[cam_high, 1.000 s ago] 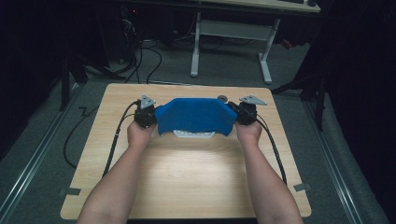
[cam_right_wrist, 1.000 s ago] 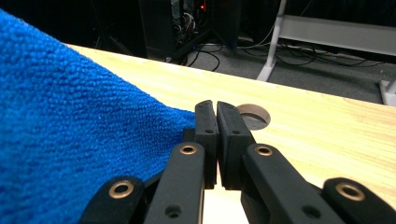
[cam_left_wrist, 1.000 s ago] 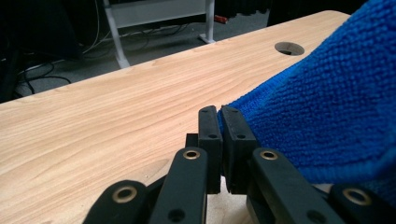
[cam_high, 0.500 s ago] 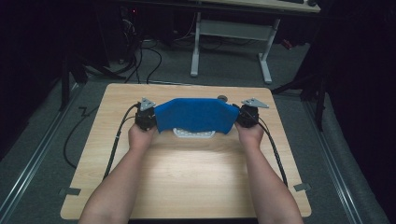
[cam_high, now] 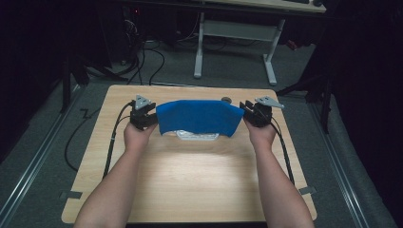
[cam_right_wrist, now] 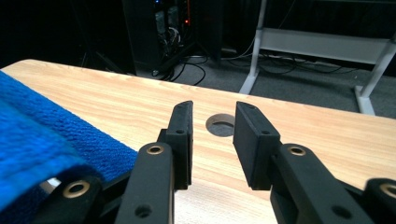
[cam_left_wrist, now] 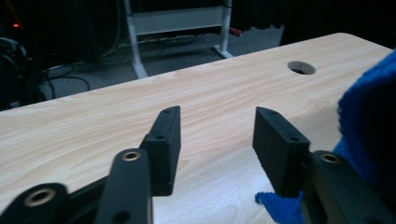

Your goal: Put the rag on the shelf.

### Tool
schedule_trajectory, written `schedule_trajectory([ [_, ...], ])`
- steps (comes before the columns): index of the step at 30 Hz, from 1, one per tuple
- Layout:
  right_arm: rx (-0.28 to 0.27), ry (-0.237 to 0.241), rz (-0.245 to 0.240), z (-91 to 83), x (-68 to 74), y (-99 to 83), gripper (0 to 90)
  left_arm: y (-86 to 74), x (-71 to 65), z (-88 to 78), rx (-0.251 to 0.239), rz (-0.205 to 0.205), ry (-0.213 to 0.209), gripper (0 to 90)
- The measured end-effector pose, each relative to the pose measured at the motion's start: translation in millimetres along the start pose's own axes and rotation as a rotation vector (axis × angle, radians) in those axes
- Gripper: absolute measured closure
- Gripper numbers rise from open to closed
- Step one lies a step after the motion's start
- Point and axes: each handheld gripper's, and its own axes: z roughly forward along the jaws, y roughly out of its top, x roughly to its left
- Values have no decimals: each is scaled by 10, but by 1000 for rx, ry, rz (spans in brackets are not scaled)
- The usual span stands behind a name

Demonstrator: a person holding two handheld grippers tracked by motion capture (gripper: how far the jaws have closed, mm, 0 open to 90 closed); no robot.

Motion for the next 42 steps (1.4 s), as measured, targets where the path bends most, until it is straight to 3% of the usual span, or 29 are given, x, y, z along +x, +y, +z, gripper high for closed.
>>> schedule_trajectory([
  [16,-8,-40,-27,-263,-92,86,574,-23,163,-275,0,-28,69,427],
  [26,12,-56,-20,-291,-163,-27,560,-68,213,-318,4,-37,86,414],
  [34,29,-66,-25,-306,-180,-58,550,-72,212,-353,7,-23,95,414],
  [42,10,-48,-34,-492,-100,-106,497,-144,130,-514,10,-20,92,407],
])
